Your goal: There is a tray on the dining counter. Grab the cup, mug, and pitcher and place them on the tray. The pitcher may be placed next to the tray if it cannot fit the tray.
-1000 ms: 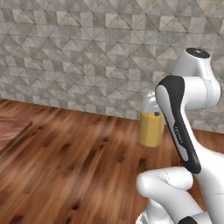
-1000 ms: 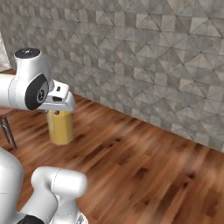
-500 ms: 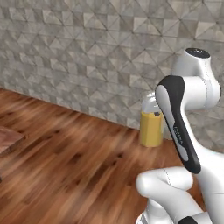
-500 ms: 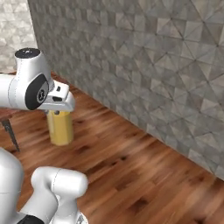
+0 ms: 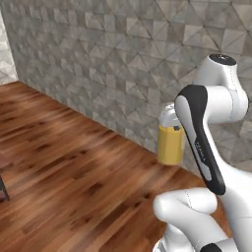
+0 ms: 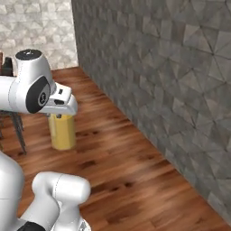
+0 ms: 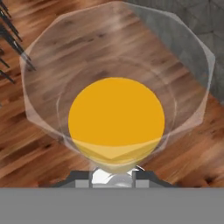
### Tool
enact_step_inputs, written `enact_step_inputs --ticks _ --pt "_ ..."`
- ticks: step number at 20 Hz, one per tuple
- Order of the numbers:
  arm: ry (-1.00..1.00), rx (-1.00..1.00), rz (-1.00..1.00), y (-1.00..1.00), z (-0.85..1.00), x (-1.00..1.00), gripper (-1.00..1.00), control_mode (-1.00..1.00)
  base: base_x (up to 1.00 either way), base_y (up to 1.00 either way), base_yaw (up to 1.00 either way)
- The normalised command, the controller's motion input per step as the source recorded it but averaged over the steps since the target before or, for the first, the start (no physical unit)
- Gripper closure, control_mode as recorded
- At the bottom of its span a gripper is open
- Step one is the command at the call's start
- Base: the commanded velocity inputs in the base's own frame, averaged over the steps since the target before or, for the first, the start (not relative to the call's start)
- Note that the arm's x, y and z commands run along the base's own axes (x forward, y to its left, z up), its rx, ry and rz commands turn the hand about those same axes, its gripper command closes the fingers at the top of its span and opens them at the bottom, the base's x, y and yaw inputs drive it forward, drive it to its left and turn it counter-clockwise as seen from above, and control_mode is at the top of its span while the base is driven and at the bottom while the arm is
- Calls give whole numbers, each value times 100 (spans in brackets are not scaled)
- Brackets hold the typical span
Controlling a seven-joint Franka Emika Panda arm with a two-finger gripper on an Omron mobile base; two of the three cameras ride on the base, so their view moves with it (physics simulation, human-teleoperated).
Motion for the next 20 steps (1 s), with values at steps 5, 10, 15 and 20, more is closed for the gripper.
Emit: enact_step_inputs --ticks 5,10,15,20 --pt "0 0 0 0 0 0 100 100 98 -71 49" --pt "0 0 0 0 0 0 100 100 99 -61 54" --pt "0 0 0 0 0 0 100 100 100 -45 62" --pt "0 0 0 0 0 0 100 100 99 -44 63"
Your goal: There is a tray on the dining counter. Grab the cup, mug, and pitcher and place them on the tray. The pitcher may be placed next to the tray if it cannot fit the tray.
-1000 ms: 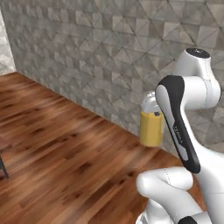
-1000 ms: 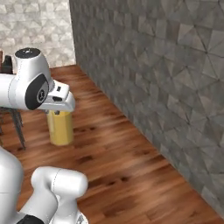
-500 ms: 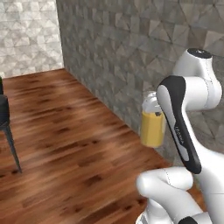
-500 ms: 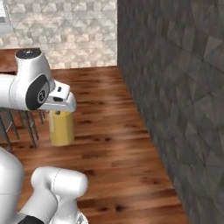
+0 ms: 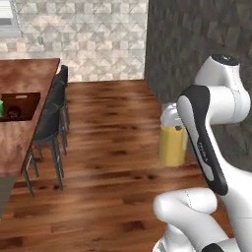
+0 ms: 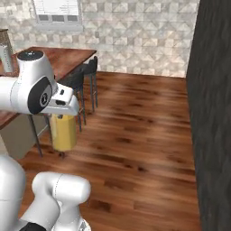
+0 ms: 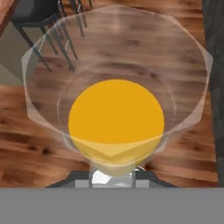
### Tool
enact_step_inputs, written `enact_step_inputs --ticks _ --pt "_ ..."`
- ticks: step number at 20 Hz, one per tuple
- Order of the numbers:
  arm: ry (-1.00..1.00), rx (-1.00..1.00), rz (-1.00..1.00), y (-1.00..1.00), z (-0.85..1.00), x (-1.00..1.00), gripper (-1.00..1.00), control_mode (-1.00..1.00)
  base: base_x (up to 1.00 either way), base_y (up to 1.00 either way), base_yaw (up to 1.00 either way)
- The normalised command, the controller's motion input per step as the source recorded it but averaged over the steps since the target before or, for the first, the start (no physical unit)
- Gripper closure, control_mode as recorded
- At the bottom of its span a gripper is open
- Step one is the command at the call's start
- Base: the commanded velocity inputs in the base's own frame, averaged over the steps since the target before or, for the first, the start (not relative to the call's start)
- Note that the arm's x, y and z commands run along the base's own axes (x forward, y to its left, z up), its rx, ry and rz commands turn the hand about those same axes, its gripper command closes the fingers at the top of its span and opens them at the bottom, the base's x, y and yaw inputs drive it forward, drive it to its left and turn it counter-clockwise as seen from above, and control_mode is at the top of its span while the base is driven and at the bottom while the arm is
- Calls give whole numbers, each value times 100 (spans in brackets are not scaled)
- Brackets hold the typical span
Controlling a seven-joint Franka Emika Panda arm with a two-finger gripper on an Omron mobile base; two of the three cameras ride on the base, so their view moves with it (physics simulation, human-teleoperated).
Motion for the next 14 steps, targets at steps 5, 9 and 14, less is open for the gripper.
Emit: enact_step_inputs --ticks 5,9,14 --pt "0 0 0 0 0 0 100 100 91 -55 61" --pt "0 0 0 0 0 0 100 100 82 -65 54" --pt "0 0 0 0 0 0 100 100 83 -69 54"
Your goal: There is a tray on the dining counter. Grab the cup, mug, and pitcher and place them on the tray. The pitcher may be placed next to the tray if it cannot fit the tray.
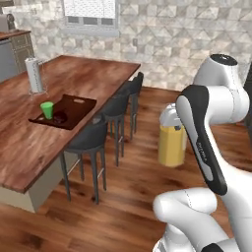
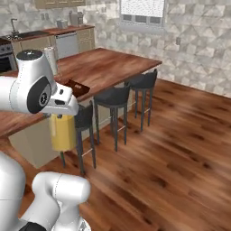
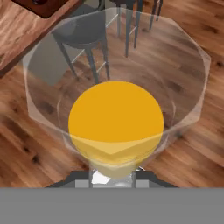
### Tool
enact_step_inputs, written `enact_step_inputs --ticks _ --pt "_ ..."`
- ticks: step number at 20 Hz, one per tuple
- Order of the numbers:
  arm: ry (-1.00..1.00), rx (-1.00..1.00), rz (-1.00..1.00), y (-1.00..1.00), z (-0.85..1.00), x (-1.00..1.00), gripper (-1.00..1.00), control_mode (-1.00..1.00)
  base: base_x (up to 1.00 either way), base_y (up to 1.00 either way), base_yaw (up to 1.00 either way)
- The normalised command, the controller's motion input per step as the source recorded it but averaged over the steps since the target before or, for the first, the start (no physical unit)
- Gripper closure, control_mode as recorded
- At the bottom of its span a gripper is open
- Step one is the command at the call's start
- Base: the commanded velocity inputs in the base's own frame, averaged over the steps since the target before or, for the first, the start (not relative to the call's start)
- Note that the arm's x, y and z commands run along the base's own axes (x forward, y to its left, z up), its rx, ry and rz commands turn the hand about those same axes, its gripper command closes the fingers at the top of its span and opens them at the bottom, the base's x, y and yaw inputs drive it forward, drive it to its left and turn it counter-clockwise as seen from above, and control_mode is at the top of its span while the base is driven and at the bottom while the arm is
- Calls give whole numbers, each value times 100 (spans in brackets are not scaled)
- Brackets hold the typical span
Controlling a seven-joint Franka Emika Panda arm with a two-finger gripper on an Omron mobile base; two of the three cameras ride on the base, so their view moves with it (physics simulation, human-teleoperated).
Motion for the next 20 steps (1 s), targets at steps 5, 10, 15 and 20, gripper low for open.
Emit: enact_step_inputs --ticks 5,10,15,20 --pt "0 0 0 0 0 0 100 100 82 -67 54" --pt "0 0 0 0 0 0 100 100 74 -70 53" --pt "0 0 0 0 0 0 100 100 65 -74 52" --pt "0 0 0 0 0 0 100 100 60 -61 52"
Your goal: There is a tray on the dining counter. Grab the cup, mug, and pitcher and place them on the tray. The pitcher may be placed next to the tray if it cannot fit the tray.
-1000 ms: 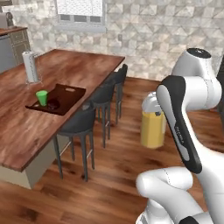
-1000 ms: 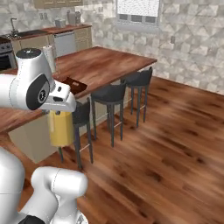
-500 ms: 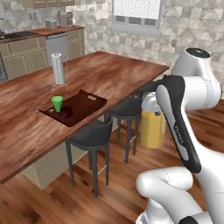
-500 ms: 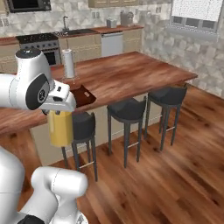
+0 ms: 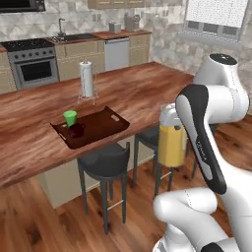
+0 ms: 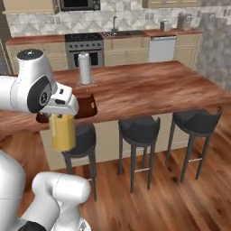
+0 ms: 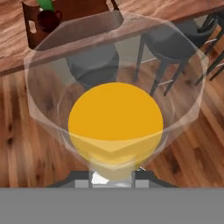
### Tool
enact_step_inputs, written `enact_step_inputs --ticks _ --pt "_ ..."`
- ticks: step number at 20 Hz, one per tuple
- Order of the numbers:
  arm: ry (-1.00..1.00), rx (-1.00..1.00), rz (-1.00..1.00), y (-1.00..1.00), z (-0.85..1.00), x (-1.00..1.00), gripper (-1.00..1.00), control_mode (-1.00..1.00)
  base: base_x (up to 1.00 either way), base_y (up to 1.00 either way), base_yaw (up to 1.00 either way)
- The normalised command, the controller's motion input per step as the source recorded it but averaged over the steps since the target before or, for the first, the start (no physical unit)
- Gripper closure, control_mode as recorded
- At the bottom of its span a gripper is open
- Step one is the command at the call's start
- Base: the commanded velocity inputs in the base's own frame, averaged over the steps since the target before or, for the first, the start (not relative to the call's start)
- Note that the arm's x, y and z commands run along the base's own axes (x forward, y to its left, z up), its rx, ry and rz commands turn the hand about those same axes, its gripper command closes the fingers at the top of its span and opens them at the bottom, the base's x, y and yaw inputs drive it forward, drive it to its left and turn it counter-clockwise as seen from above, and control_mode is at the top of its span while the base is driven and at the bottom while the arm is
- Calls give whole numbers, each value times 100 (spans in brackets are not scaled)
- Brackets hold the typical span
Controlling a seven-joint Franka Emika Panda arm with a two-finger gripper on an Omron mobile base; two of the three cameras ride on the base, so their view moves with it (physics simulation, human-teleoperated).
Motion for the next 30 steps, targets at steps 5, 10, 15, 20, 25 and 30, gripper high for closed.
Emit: enact_step_inputs --ticks 5,10,15,20,25,30 --pt "0 0 0 0 0 0 100 100 57 -60 55" --pt "0 0 0 0 0 0 100 100 55 -50 54" --pt "0 0 0 0 0 0 100 100 63 -57 47" --pt "0 0 0 0 0 0 100 100 68 -54 28" --pt "0 0 0 0 0 0 100 100 71 -25 9" --pt "0 0 0 0 0 0 100 100 34 10 0"
